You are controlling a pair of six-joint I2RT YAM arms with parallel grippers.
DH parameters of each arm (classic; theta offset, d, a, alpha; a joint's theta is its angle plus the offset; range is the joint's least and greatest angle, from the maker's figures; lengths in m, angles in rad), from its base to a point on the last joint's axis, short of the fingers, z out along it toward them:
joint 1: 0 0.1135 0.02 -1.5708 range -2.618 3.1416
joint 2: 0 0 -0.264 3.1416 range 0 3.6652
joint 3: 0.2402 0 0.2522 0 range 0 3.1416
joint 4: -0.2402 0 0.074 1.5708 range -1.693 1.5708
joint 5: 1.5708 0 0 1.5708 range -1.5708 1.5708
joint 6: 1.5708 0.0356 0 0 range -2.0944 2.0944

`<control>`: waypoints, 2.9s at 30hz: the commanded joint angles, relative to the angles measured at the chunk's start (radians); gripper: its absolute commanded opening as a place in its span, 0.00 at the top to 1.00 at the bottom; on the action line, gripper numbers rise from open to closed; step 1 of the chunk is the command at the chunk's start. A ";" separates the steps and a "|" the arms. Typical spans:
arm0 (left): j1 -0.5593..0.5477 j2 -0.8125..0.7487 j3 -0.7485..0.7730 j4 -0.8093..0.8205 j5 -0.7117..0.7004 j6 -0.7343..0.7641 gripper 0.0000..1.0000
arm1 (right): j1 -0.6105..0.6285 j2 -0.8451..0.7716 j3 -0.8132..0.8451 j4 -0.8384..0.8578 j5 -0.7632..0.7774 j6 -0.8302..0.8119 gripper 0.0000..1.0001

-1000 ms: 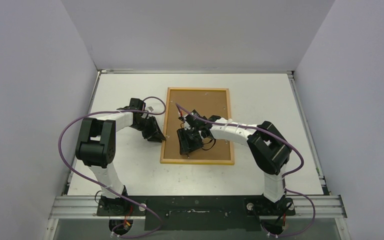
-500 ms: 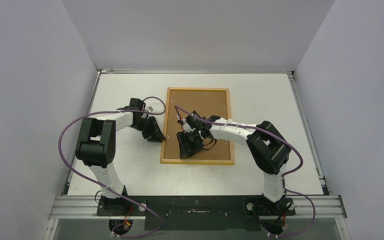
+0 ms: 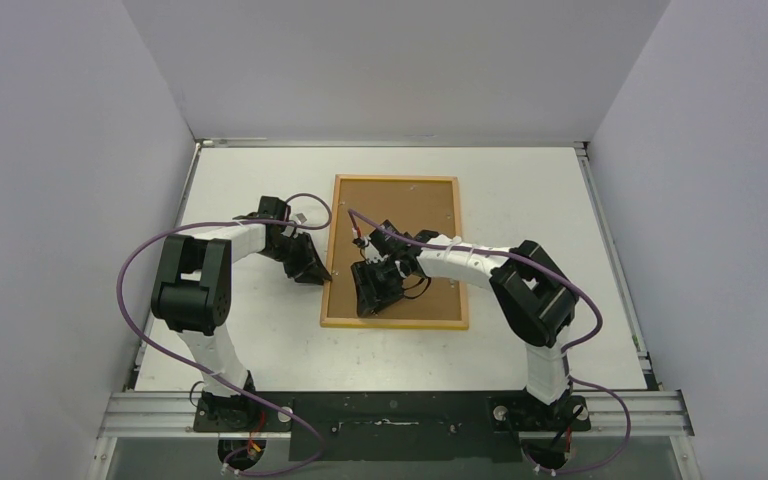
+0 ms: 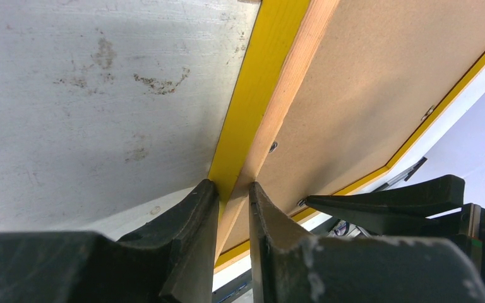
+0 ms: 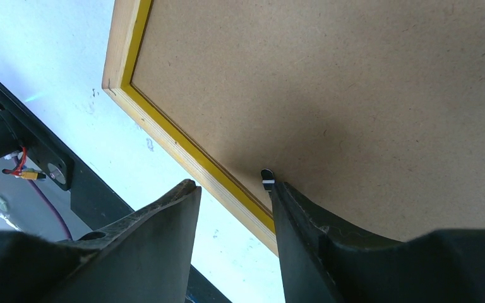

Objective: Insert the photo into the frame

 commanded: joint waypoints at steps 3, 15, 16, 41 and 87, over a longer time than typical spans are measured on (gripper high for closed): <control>-0.005 0.029 0.013 0.000 -0.032 0.002 0.80 | 0.006 0.042 -0.001 0.040 -0.003 -0.020 0.53; -0.005 0.032 0.008 0.004 -0.030 -0.001 0.80 | 0.017 0.072 0.017 0.004 -0.092 -0.075 0.53; -0.006 0.032 0.009 0.004 -0.030 -0.001 0.80 | 0.017 0.071 0.018 0.000 -0.090 -0.078 0.53; -0.005 0.043 0.021 0.001 -0.023 0.001 0.80 | 0.036 0.064 0.064 0.025 0.017 -0.013 0.53; -0.004 0.048 0.020 0.007 -0.029 0.002 0.80 | 0.035 -0.046 -0.028 -0.040 0.006 -0.036 0.54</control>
